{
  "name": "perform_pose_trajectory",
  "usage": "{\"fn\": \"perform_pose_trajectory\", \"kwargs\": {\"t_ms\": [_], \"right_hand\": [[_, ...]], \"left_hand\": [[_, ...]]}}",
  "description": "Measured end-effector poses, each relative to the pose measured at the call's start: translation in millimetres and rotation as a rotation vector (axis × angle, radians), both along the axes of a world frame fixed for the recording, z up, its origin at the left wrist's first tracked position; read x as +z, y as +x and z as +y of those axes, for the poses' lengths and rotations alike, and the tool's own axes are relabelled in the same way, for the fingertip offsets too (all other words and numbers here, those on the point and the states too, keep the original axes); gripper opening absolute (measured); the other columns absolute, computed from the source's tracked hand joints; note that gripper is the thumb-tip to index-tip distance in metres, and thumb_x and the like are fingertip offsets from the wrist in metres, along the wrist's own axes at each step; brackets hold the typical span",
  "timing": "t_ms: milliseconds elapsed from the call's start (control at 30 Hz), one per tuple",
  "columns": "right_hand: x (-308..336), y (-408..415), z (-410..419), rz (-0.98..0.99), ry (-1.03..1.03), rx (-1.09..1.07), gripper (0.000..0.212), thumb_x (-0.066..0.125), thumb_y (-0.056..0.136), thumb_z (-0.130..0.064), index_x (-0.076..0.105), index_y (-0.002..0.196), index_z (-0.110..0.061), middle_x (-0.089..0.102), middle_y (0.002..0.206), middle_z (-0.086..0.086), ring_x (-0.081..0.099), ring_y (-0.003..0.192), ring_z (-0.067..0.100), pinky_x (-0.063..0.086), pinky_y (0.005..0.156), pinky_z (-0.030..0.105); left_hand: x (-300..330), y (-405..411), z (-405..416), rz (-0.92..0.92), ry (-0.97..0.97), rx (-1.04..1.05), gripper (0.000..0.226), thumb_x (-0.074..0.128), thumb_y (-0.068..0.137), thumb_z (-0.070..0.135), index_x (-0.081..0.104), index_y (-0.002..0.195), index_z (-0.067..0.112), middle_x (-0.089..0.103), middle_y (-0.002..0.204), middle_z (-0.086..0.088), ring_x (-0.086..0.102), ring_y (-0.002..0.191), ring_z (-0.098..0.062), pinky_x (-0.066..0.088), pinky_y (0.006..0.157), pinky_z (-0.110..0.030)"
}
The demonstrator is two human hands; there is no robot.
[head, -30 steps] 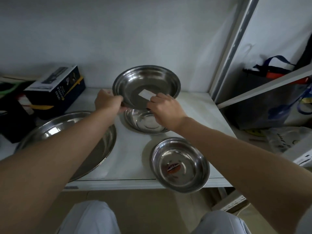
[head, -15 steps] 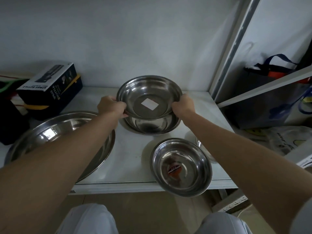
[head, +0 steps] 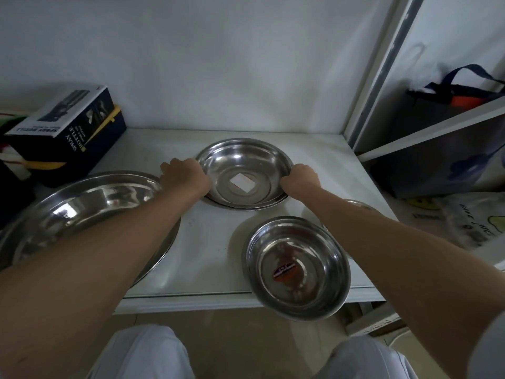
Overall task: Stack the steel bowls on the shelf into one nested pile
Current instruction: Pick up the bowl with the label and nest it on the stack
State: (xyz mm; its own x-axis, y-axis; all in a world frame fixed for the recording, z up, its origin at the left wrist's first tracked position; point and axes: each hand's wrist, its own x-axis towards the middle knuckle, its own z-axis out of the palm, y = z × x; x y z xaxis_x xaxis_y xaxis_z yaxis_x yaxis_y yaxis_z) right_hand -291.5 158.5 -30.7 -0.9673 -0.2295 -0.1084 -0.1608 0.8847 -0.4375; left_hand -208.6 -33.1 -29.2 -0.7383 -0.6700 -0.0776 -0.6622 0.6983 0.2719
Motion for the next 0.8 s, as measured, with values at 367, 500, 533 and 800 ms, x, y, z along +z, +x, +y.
{"fn": "perform_pose_trajectory", "kwargs": {"t_ms": [367, 500, 533, 800], "right_hand": [[0.5, 0.7, -1.2, -0.166, -0.311, -0.236, 0.008, 0.048, 0.09, -0.006, 0.052, 0.096, -0.003, 0.056, 0.078, 0.01, 0.068, 0.082, 0.033, 0.061, 0.073, 0.04], [6.1, 8.2, -2.1, -0.282, -0.535, -0.377, 0.009, 0.043, 0.094, -0.001, 0.049, 0.099, -0.005, 0.061, 0.096, 0.018, 0.071, 0.073, 0.038, 0.062, 0.055, 0.042], [8.1, 9.9, -3.7, -0.265, -0.544, -0.374, 0.009, 0.043, 0.094, -0.001, 0.049, 0.098, -0.005, 0.062, 0.097, 0.019, 0.07, 0.07, 0.038, 0.061, 0.049, 0.039], [57.0, 32.6, -32.4, -0.222, -0.676, -0.248, 0.016, 0.045, 0.091, 0.005, 0.058, 0.101, 0.004, 0.069, 0.095, 0.024, 0.072, 0.06, 0.037, 0.059, 0.043, 0.037]], "left_hand": [[-3.7, 28.9, -16.0, 0.156, -0.129, -0.188, 0.039, 0.05, 0.092, 0.032, 0.063, 0.116, 0.005, 0.058, 0.12, -0.018, 0.044, 0.117, -0.038, 0.041, 0.09, -0.043], [2.3, 45.4, -26.5, 0.273, 0.045, -0.208, 0.045, 0.049, 0.093, 0.027, 0.055, 0.134, 0.009, 0.058, 0.133, -0.014, 0.051, 0.122, -0.033, 0.044, 0.097, -0.04], [4.8, 48.6, -27.0, 0.296, 0.104, -0.211, 0.045, 0.05, 0.094, 0.025, 0.053, 0.136, 0.01, 0.058, 0.135, -0.013, 0.053, 0.122, -0.031, 0.044, 0.094, -0.035], [49.2, 73.3, -39.7, 0.485, 0.262, -0.09, 0.049, 0.043, 0.099, 0.031, 0.044, 0.142, 0.009, 0.056, 0.137, -0.015, 0.053, 0.125, -0.031, 0.041, 0.092, -0.038]]}}
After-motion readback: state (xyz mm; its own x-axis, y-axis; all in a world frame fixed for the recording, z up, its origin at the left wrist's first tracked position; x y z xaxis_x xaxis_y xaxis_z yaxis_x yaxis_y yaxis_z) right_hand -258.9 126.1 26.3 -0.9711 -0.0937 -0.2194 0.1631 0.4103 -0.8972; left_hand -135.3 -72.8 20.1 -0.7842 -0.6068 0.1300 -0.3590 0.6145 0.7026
